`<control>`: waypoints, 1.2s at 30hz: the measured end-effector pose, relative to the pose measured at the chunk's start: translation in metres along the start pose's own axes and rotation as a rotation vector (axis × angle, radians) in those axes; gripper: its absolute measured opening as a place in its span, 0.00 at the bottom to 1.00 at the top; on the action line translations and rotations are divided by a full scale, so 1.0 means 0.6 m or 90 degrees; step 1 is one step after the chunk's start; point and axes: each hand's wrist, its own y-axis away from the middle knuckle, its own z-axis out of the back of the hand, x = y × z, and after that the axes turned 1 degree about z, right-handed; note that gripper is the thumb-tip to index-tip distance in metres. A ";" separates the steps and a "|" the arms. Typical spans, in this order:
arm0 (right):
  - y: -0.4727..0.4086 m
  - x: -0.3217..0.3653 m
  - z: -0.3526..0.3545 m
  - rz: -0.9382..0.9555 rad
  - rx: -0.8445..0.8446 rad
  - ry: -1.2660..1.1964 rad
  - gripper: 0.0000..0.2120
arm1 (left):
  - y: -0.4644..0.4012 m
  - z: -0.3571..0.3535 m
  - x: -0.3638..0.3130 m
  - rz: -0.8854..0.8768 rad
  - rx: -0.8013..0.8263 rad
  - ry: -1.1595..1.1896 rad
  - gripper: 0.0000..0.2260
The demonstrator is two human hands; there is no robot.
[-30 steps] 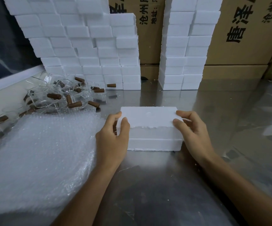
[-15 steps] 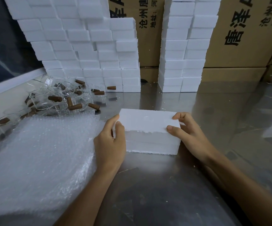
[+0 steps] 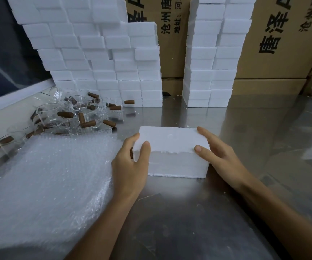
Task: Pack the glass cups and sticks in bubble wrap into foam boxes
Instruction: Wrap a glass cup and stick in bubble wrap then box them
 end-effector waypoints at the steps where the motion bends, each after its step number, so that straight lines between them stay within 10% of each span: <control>1: 0.000 0.000 0.000 -0.002 0.000 0.003 0.28 | -0.001 -0.001 0.000 0.002 -0.001 0.004 0.15; 20: 0.009 -0.009 0.047 0.025 0.122 0.145 0.45 | -0.009 -0.022 0.004 0.087 -0.078 0.104 0.10; 26: 0.024 -0.023 0.024 0.027 0.008 0.147 0.44 | -0.036 -0.056 -0.008 0.176 -0.139 0.024 0.20; 36: 0.019 0.002 -0.033 0.071 -0.160 0.408 0.46 | -0.006 -0.128 -0.057 0.240 0.100 0.051 0.33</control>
